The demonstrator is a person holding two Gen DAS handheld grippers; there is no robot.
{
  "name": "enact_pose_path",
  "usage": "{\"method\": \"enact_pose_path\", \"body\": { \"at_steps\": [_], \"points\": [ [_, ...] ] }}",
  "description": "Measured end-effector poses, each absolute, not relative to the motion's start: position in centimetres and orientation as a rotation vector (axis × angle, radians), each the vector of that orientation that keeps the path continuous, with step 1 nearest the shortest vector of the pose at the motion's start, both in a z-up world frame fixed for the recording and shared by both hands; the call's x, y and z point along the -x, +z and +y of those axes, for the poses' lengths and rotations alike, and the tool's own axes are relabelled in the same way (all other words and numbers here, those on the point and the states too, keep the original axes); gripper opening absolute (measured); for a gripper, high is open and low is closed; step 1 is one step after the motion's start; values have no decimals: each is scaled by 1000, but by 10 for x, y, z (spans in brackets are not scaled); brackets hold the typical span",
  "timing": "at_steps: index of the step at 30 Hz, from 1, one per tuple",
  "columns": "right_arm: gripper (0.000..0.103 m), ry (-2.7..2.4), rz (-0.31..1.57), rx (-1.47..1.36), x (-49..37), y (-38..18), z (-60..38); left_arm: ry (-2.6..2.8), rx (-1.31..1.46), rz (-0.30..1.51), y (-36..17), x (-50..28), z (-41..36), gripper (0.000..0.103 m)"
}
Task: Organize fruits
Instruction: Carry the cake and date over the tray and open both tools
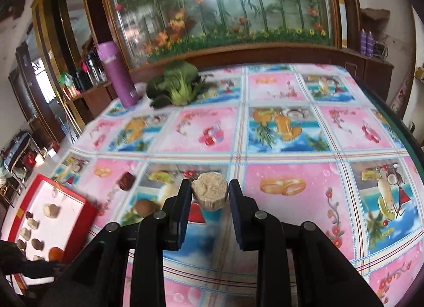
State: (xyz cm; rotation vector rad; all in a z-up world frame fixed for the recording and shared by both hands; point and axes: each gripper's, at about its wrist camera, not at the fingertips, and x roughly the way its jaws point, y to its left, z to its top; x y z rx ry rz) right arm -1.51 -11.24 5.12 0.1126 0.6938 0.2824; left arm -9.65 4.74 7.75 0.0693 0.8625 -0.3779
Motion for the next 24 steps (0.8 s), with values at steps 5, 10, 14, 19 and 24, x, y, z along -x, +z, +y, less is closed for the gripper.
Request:
{"method": "enact_pose_path", "body": {
  "at_steps": [5,10,14,19,24],
  "points": [
    [28,337,661,-102,40,65,-91,-343,-26,756,113,128,74,20],
    [27,438,637,-51,76,89,-50,-266,27,653,142,154,114,20],
    [27,539,606,-24,100,111,-14,-202,74,601,152,170,147,20],
    [27,643,595,3,124,126,27,-105,127,562,155,183,191,20],
    [27,703,606,41,137,124,56,-37,176,550,148,195,230,20]
  ]
}}
